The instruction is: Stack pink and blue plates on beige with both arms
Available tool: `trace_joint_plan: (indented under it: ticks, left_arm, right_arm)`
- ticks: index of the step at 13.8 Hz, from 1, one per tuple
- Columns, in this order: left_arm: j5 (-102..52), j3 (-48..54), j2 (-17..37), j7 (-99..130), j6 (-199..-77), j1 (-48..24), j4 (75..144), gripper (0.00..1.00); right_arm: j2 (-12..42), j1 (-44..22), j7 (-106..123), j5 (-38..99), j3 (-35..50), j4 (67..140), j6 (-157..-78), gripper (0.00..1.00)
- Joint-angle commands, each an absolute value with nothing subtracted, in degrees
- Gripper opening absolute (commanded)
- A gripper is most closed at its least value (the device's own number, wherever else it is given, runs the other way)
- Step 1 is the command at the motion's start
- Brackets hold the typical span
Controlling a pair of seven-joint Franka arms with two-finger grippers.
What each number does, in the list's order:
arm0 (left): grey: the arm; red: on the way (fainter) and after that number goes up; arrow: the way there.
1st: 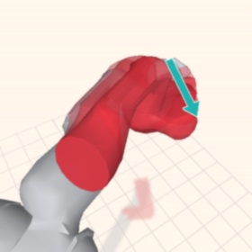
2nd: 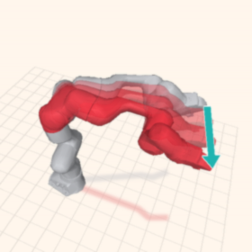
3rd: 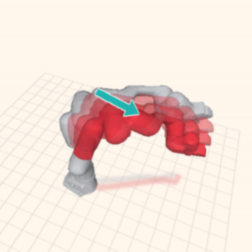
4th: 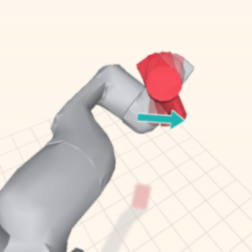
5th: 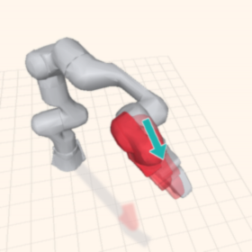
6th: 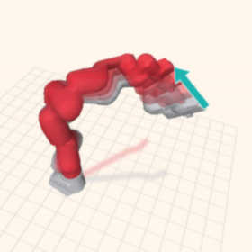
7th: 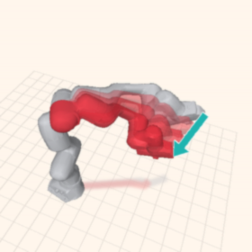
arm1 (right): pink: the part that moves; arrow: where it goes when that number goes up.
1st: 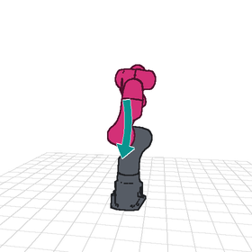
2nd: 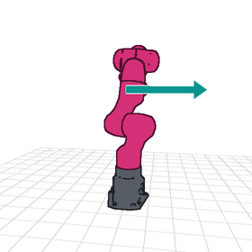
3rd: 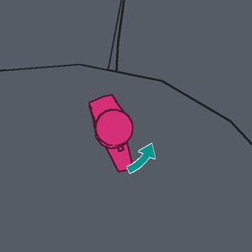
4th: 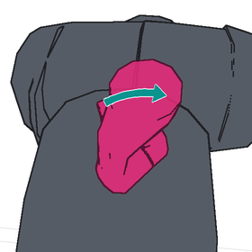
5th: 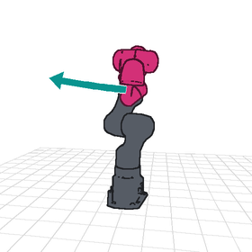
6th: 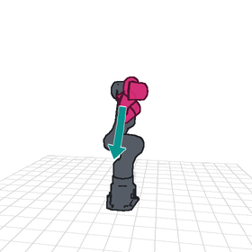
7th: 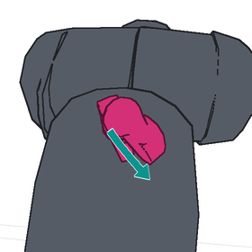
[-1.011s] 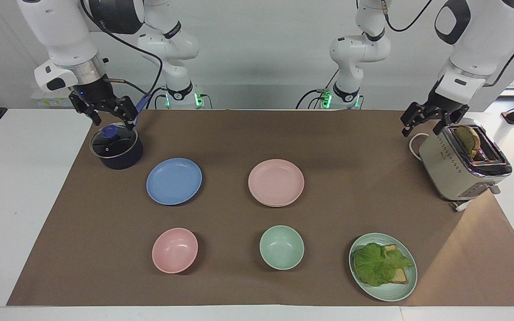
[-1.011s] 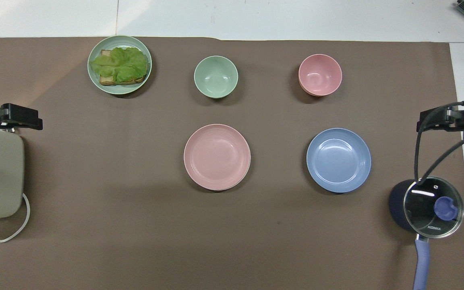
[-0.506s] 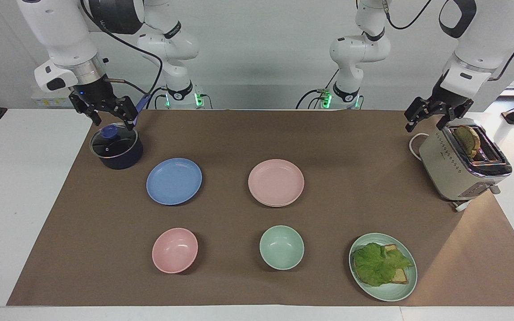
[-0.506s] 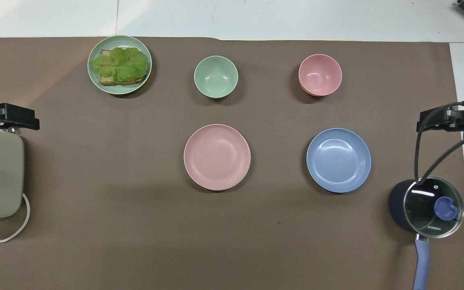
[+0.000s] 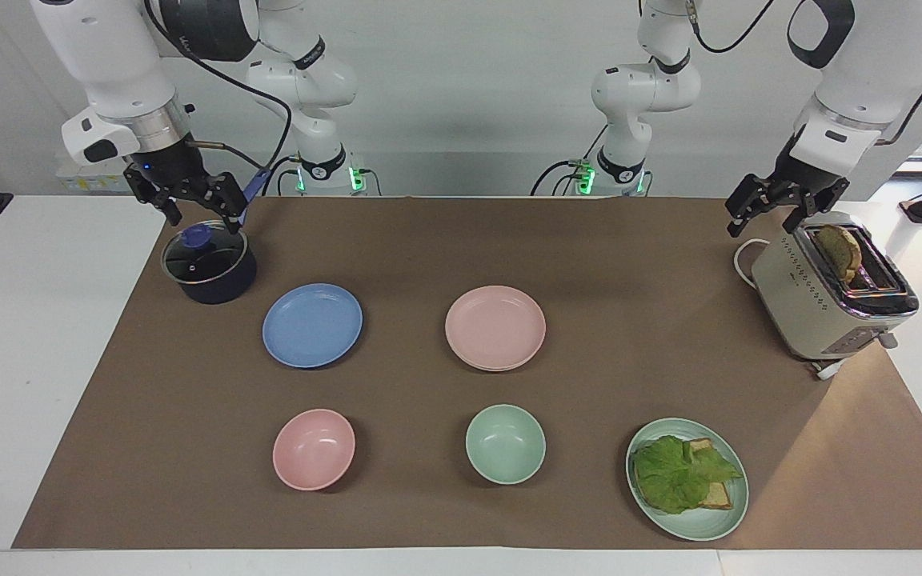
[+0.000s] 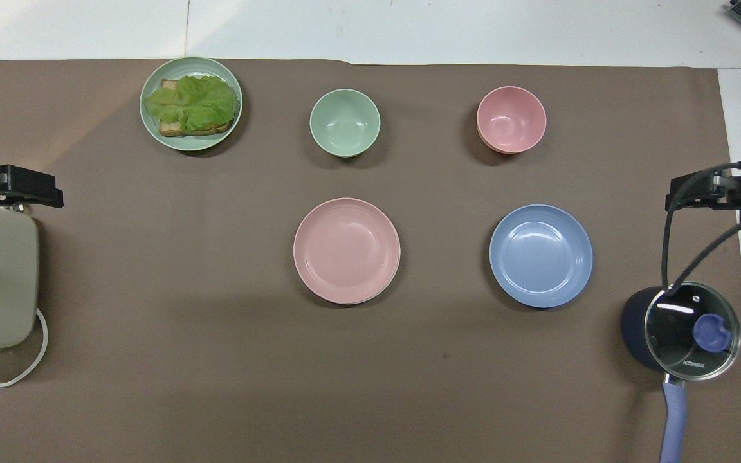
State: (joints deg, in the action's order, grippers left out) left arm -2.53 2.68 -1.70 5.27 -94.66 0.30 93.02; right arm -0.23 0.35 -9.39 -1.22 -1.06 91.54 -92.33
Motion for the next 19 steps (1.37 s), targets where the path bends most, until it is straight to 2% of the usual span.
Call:
trace_joint_plan:
  ticks: [1,19]
  left_arm:
    - [-1.58,2.90,-2.20,5.27,-93.43,0.62,92.64,1.00]
    - [-1.58,2.64,-2.20,5.36,-93.43,-0.44,92.55,1.00]
  right_arm:
    - [-0.70,0.79,-8.79,-0.88,-0.79,91.67,-92.20,1.00]
    - [-0.70,0.79,-8.79,-0.88,-0.79,91.67,-92.20,1.00]
